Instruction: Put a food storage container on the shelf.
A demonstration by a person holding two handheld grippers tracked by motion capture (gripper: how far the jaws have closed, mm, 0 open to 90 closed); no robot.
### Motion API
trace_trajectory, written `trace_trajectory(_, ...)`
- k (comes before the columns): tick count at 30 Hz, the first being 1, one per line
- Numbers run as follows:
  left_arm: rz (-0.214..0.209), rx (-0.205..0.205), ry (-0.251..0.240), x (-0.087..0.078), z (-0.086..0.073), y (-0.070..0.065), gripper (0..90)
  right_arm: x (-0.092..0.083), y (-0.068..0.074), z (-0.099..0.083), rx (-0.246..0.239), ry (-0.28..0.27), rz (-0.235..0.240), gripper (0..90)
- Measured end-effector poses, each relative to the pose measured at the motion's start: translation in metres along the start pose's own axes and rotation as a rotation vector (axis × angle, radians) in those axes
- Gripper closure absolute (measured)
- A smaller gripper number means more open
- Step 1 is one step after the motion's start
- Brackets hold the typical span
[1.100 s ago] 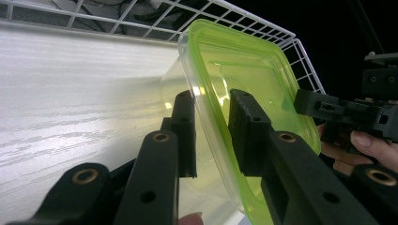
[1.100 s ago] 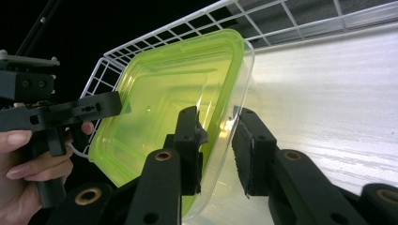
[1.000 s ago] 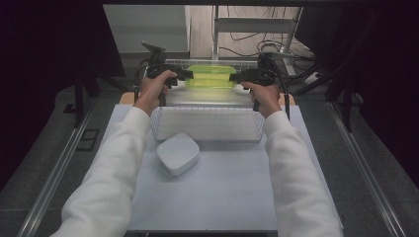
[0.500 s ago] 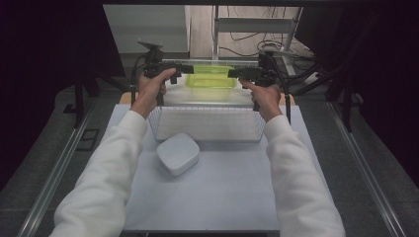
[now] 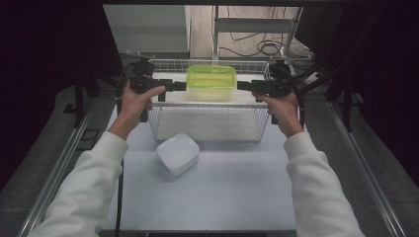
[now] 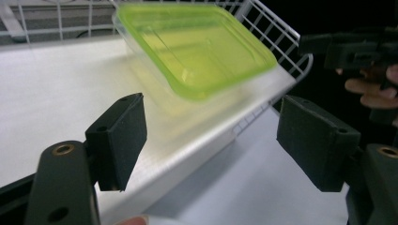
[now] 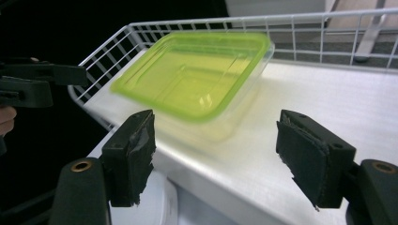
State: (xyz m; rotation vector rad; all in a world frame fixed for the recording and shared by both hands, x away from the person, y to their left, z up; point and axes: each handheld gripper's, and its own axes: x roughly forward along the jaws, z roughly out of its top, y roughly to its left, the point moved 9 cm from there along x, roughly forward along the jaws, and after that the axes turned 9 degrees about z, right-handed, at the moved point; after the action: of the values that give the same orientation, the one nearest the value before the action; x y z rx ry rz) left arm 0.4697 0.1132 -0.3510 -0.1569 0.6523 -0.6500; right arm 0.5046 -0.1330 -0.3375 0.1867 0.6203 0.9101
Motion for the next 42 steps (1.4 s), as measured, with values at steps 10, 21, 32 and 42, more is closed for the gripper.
trace_trajectory(10, -0.005, 0.089, 0.027, -0.023, -0.058, -0.022, 23.6, -0.035, 0.012, -0.052, -0.042, 0.014, 0.052, 28.1)
trace_trajectory(21, 0.003, 0.112, 0.085, -0.025, -0.123, -0.032, 23.8, -0.052, 0.022, -0.112, -0.099, 0.070, 0.066, 28.1)
trace_trajectory(32, 0.018, 0.050, 0.121, -0.027, -0.175, -0.015, 25.1, -0.057, 0.021, -0.175, -0.081, 0.129, 0.057, 28.0)
trace_trajectory(42, 0.066, 0.040, 0.208, -0.025, -0.215, 0.005, 25.3, -0.041, 0.009, -0.226, -0.043, 0.224, 0.024, 28.0)
